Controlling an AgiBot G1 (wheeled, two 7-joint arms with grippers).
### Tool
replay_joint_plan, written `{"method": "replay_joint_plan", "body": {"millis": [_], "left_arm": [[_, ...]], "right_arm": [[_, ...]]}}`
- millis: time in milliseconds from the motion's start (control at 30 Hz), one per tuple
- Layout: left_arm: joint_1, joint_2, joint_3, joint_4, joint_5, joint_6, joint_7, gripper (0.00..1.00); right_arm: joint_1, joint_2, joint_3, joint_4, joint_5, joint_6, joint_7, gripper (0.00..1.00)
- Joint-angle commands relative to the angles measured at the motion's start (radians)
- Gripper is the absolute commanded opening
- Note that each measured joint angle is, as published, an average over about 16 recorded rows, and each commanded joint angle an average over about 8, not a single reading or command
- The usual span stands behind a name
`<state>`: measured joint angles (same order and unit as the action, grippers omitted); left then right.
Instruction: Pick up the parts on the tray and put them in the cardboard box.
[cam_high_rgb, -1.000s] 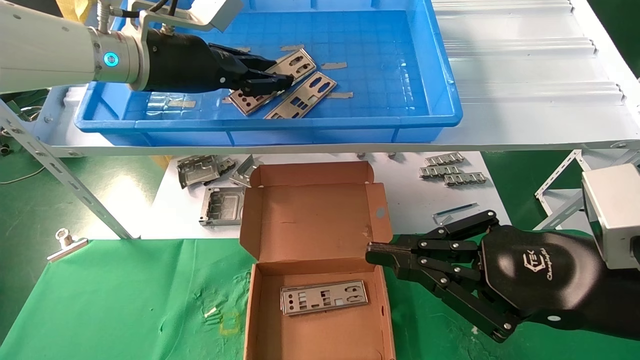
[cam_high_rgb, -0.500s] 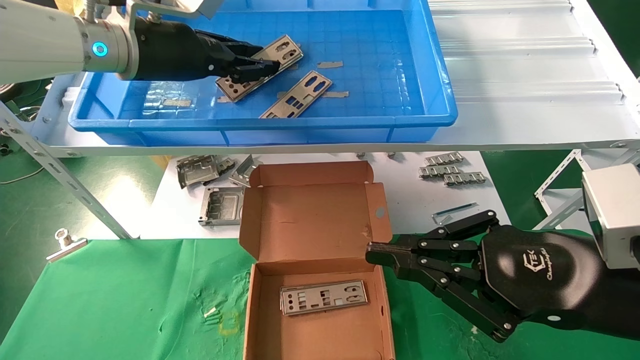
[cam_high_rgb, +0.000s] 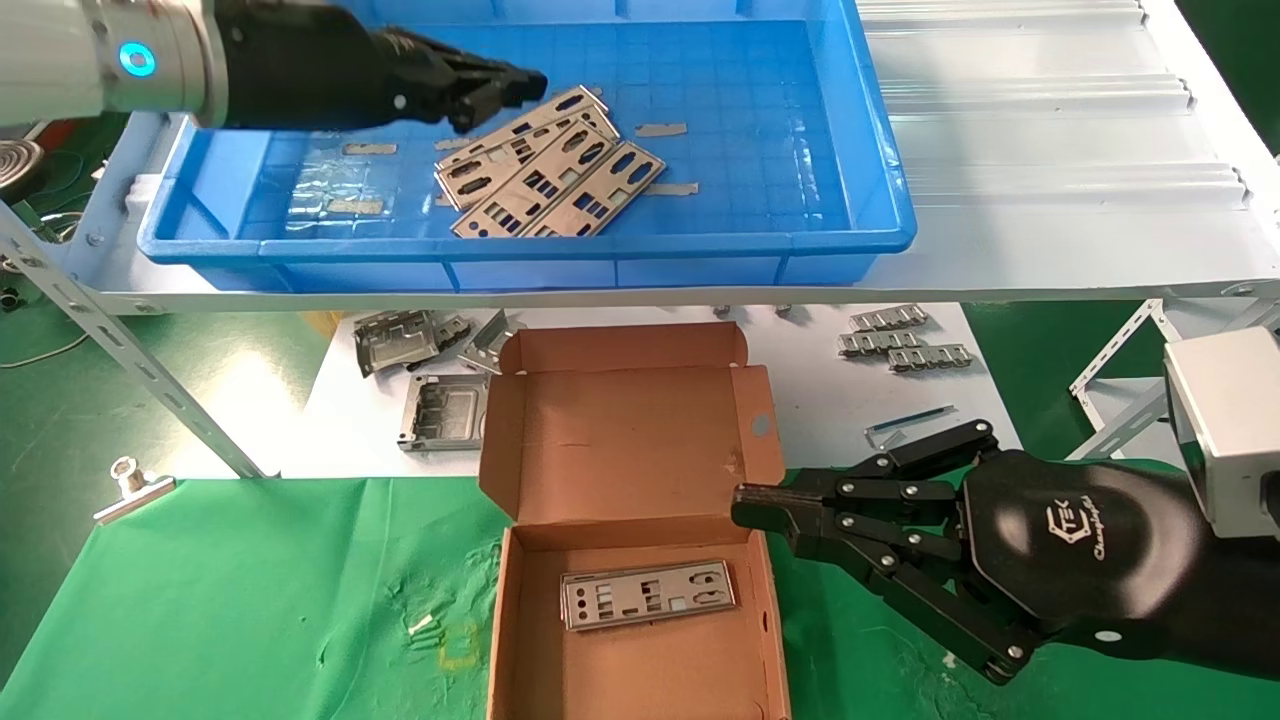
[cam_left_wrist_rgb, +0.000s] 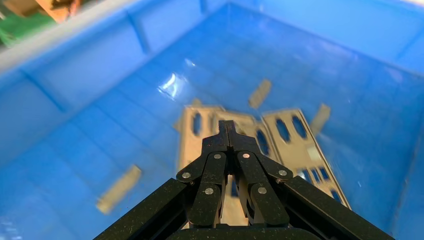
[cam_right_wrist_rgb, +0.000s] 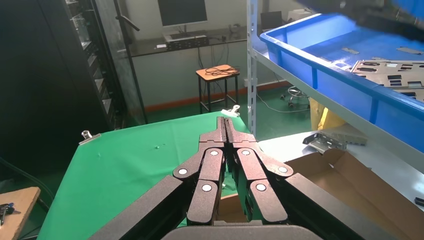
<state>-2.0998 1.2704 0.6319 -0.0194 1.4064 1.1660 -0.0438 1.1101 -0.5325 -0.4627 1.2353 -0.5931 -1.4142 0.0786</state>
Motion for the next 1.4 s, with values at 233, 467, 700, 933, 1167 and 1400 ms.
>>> {"method": "replay_joint_plan", "body": {"millis": [233,467,700,933,1167,1400], "left_arm": [[0.018,0.017,0.016,0.016,0.023,0.018,-0.001,1.0],[0.022,0.029,0.012,0.033,0.017,0.015,-0.042,1.0],[0.022,0.032,0.005,0.036,0.007,0.015,-0.076,1.0],[0.021,0.028,0.01,0.024,0.013,0.007,-0.072,1.0],[0.021,0.024,0.012,0.011,0.016,-0.004,-0.05,1.0],[0.014,0.018,0.01,0.003,0.015,0.003,-0.027,1.0]], "right_arm": [[0.0,0.0,0.0,0.0,0.0,0.0,0.0,0.0],[0.0,0.0,0.0,0.0,0.0,0.0,0.0,0.0],[0.0,0.0,0.0,0.0,0.0,0.0,0.0,0.0],[0.0,0.0,0.0,0.0,0.0,0.0,0.0,0.0],[0.0,0.0,0.0,0.0,0.0,0.0,0.0,0.0],[0.0,0.0,0.0,0.0,0.0,0.0,0.0,0.0]]}}
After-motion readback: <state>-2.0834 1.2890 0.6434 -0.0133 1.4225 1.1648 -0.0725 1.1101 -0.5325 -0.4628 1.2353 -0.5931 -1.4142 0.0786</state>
